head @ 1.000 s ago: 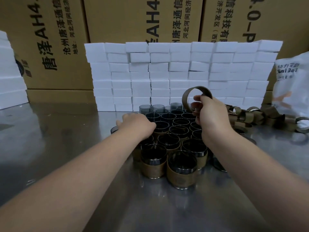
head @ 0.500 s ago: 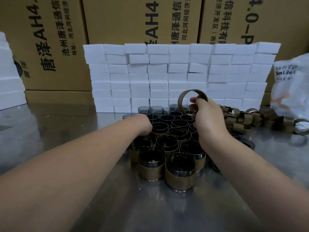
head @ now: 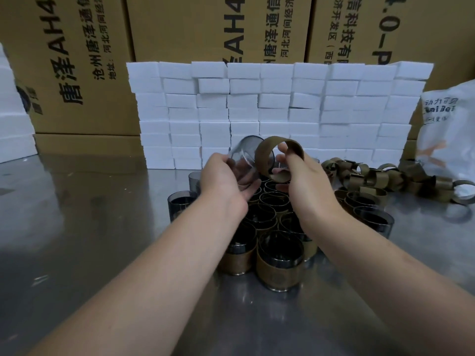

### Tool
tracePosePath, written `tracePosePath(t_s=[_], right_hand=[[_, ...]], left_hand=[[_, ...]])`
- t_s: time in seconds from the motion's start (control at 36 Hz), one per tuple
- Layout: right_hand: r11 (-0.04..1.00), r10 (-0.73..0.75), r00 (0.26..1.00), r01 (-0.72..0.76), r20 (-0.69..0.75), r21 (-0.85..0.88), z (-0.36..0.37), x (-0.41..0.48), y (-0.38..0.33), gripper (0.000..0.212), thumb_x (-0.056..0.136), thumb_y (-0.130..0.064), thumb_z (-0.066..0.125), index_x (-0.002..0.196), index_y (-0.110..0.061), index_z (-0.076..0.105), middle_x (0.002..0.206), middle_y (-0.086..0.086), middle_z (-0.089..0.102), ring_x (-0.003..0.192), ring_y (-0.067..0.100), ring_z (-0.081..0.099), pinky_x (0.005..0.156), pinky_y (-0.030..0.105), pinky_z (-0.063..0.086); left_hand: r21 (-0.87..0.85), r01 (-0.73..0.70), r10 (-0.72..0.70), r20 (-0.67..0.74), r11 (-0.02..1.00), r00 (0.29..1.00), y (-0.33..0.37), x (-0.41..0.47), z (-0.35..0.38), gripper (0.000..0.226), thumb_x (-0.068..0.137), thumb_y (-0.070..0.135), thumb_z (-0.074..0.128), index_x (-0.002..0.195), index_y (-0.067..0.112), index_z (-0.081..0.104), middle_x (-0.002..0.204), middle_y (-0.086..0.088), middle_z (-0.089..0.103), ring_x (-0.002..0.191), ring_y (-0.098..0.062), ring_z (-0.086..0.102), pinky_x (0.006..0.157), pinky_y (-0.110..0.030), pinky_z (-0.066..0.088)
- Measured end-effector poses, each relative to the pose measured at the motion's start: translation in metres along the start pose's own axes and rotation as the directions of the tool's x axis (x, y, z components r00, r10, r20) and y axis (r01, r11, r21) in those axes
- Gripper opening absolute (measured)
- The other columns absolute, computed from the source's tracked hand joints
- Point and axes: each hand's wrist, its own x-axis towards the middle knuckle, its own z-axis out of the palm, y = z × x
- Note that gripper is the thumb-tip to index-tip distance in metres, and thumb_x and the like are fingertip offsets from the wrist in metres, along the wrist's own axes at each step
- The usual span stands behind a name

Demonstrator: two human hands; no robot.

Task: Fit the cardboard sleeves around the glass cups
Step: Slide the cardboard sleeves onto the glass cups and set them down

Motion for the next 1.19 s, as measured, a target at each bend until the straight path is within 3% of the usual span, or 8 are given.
tracePosePath(t_s=[0.14,0.5,0.58,0.69,0.86,1.0,1.08,1.19], right_hand=[[0.999,-0.019,0.997,0.022,0.081,-0.040,0.000,-0.003,-0.003,0.031,0.097,-0.030,0.036,0.092,-0.035,0.066,0.093,-0.019,0.067,0.090,-0.005,0.060,0.068,0.009,0.043],[0.999,0.051,0.995,-0.049,0.082,-0.016,0.006,-0.005,0.000,0.043,0.091,-0.014,0.036,0.130,-0.016,0.053,0.128,0.006,0.058,0.118,0.020,0.053,0.102,0.041,0.043],[0.999,0.039,0.996,-0.039,0.077,-0.008,0.007,-0.006,0.000,0.040,0.091,-0.013,0.035,0.124,-0.016,0.057,0.122,0.006,0.061,0.113,0.020,0.057,0.100,0.042,0.044],[1.000,-0.003,0.999,0.002,0.042,0.002,0.007,-0.007,0.001,0.034,0.085,-0.016,0.036,0.088,-0.025,0.068,0.092,-0.003,0.072,0.093,0.016,0.066,0.090,0.043,0.051],[0.997,0.023,0.999,-0.026,-0.035,-0.066,0.003,-0.001,0.004,0.035,0.088,-0.013,0.033,0.093,-0.018,0.067,0.094,0.003,0.070,0.093,0.024,0.065,0.088,0.047,0.051],[0.991,0.009,0.998,-0.017,-0.066,-0.129,0.001,-0.001,0.006,0.032,0.091,-0.011,0.034,0.093,-0.015,0.066,0.090,0.004,0.069,0.089,0.022,0.064,0.086,0.042,0.051],[0.991,0.025,0.997,-0.035,-0.074,-0.133,0.000,-0.001,0.007,0.030,0.092,-0.010,0.034,0.085,-0.016,0.062,0.086,0.005,0.066,0.086,0.024,0.062,0.080,0.036,0.049],[0.990,0.037,0.998,-0.044,-0.051,-0.132,0.001,-0.002,0.007,0.030,0.092,-0.012,0.035,0.080,-0.019,0.061,0.082,0.000,0.065,0.080,0.019,0.061,0.069,0.030,0.047]], left_hand=[[0.008,-0.017,0.017,0.033,1.000,0.999,-0.002,0.000,0.000,0.025,0.085,0.016,0.036,0.067,0.011,0.053,0.059,-0.005,0.063,0.061,-0.023,0.059,0.075,-0.039,0.053],[0.200,-0.235,0.224,0.079,0.951,0.971,-0.006,-0.007,-0.002,0.019,0.090,0.014,0.036,0.087,0.011,0.055,0.086,-0.014,0.060,0.077,-0.026,0.057,0.076,-0.046,0.053],[0.269,-0.349,0.342,0.076,0.898,0.937,-0.015,-0.009,-0.006,0.015,0.096,0.020,0.039,0.085,0.024,0.048,0.081,-0.005,0.057,0.070,-0.018,0.054,0.060,-0.030,0.050],[0.347,-0.388,0.375,0.105,0.854,0.921,-0.013,-0.011,-0.011,0.026,0.099,0.034,0.034,0.088,0.029,0.057,0.072,0.012,0.063,0.071,-0.003,0.062,0.073,-0.031,0.053],[0.579,-0.514,0.409,0.313,0.633,0.857,-0.011,-0.022,-0.013,0.042,0.093,0.052,0.026,0.065,0.032,0.051,0.067,0.025,0.061,0.070,0.012,0.054,0.090,-0.044,0.045],[0.731,-0.642,0.406,0.527,0.231,0.747,-0.024,-0.027,-0.018,0.067,0.087,0.059,0.029,0.140,0.019,0.037,0.148,0.001,0.034,0.134,-0.010,0.028,0.100,-0.017,0.016],[0.817,-0.576,0.402,0.520,0.023,0.753,-0.023,-0.024,-0.021,0.065,0.092,0.053,0.033,0.146,0.019,0.023,0.148,0.000,0.035,0.133,-0.017,0.032,0.087,-0.019,0.021],[0.824,-0.566,0.389,0.516,0.017,0.763,-0.023,-0.021,-0.019,0.059,0.094,0.035,0.034,0.147,0.015,0.018,0.149,-0.004,0.034,0.131,-0.020,0.034,0.083,-0.018,0.021]])
